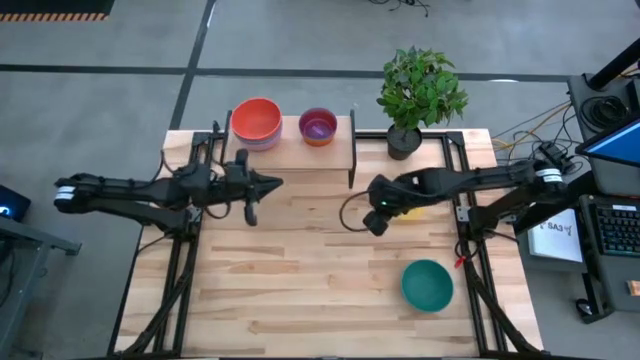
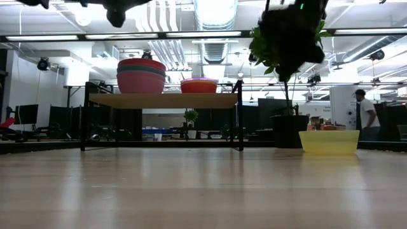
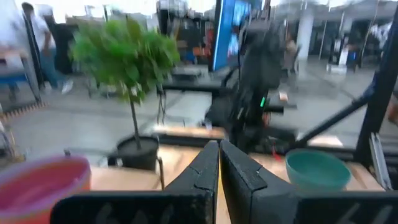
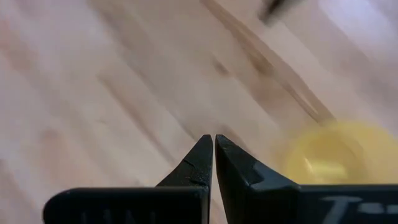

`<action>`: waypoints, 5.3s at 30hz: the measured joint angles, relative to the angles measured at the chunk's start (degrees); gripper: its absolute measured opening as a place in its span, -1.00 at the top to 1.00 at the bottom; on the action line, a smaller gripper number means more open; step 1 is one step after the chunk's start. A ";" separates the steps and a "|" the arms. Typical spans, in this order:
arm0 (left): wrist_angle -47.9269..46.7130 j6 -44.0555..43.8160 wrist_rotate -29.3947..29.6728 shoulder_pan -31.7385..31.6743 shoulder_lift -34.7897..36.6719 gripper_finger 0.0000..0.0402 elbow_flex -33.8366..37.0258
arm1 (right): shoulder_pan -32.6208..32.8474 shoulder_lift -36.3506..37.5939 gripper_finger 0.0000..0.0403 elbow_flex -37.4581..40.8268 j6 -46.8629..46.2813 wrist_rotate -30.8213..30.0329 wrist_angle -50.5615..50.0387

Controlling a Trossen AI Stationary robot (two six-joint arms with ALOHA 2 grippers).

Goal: Place and stack bowls onto a shelf
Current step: Stack the small yellow bowl on top of the small purple bowl on the shelf

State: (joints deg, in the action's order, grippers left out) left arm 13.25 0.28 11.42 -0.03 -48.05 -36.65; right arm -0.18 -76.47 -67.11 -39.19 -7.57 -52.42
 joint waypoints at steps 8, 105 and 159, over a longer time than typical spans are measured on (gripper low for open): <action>2.18 1.07 0.04 0.00 8.23 1.00 4.36 | -5.98 -8.41 0.95 -0.01 -1.20 0.31 -7.64; 0.25 3.51 0.13 -0.07 12.13 1.00 5.82 | -14.77 -17.51 0.96 -35.87 68.35 2.18 15.84; 1.05 4.32 0.17 -0.04 11.72 1.00 5.78 | -20.74 -42.94 0.56 -66.64 69.64 -5.99 -11.12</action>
State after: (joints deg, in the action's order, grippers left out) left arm 14.31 4.60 11.60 -0.08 -36.34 -30.87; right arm -20.93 -119.40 -133.74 30.45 -13.56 -63.54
